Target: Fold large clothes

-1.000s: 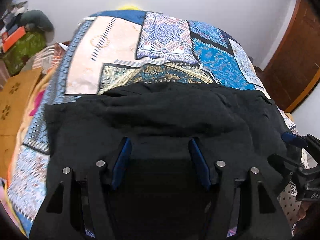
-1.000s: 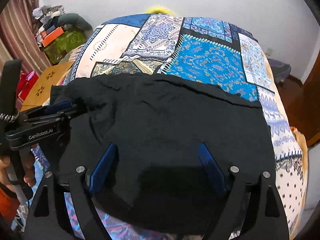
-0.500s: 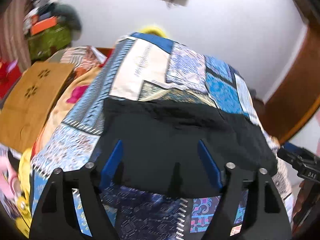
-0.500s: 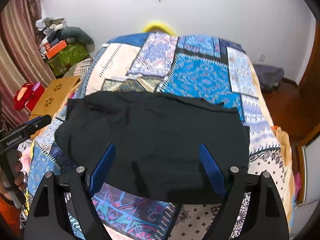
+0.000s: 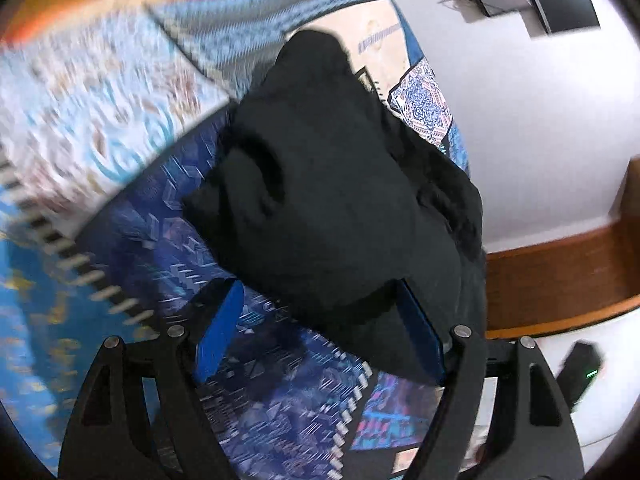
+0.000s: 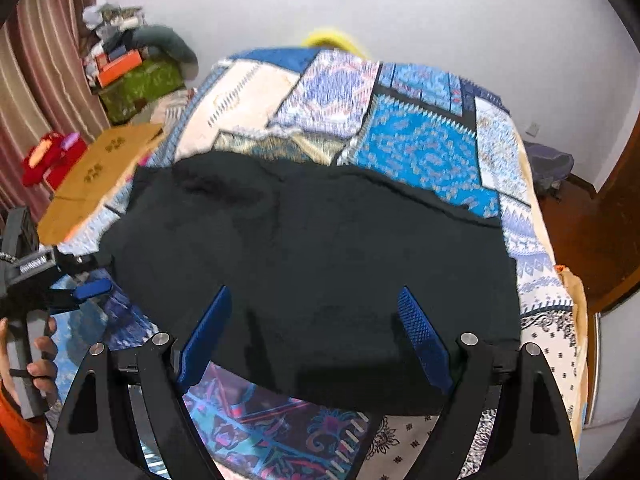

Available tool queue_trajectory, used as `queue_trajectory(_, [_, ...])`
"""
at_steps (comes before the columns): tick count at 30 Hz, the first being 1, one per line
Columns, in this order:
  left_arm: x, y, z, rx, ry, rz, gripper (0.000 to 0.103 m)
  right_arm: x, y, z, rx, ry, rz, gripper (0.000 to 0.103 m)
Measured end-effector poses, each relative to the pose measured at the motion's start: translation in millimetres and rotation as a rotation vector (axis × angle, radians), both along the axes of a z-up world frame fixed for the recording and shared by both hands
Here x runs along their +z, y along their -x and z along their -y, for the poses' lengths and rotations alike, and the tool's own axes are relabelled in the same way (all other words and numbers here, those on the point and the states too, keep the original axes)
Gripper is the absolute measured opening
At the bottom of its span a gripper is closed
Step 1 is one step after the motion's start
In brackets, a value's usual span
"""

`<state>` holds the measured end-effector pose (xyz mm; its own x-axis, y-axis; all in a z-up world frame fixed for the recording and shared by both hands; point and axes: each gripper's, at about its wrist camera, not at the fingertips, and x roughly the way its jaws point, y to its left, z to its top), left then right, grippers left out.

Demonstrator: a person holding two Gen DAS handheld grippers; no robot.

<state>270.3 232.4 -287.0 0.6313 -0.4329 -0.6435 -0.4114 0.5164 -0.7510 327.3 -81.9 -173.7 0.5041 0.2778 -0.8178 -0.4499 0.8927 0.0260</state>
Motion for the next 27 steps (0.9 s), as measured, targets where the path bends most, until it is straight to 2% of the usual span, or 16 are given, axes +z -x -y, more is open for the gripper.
queue_trajectory(1, [-6, -5, -1, 0.014, 0.043, 0.016, 0.077, -5, -1, -1, -0.003, 0.007, -0.013, 0.083])
queue_trajectory(4, [-12, -17, -4, 0.053, 0.073, 0.031, 0.08, -21, -7, 0, -0.01, 0.008, -0.059, 0.083])
queue_trajectory(7, [-19, -33, -6, 0.101, 0.068, 0.041, 0.082, -26, -4, -1, -0.004, 0.018, -0.035, 0.084])
queue_trajectory(10, [-20, -46, -1, 0.15, 0.014, 0.039, 0.083, -26, -1, -4, 0.003, 0.037, -0.023, 0.088])
queue_trajectory(12, [-14, -55, 5, 0.172, -0.062, 0.04, 0.078, -26, 0, -5, 0.004, 0.048, -0.025, 0.089])
queue_trajectory(13, [-10, -58, 8, 0.187, -0.111, 0.024, 0.064, -25, 0, -5, 0.003, 0.052, -0.03, 0.089])
queue_trajectory(14, [-5, -60, 11, 0.192, -0.161, 0.009, 0.055, -24, -1, -6, 0.003, 0.052, -0.035, 0.089])
queue_trajectory(17, [16, -64, 22, 0.181, -0.277, 0.004, 0.042, -19, 0, -6, 0.001, 0.048, -0.053, 0.088])
queue_trajectory(20, [46, -62, 34, 0.159, -0.415, 0.038, 0.036, -10, 4, -5, 0.007, 0.041, -0.05, 0.088])
queue_trajectory(22, [68, -43, 35, 0.175, -0.475, 0.079, 0.035, 2, 11, -6, 0.013, 0.033, -0.023, 0.088])
queue_trajectory(25, [112, -19, 34, 0.215, -0.583, 0.163, 0.034, 21, 18, -9, 0.023, -0.002, 0.011, 0.088])
queue_trajectory(27, [147, -3, 37, 0.239, -0.689, 0.223, 0.034, 34, 23, -15, 0.035, -0.041, 0.026, 0.088])
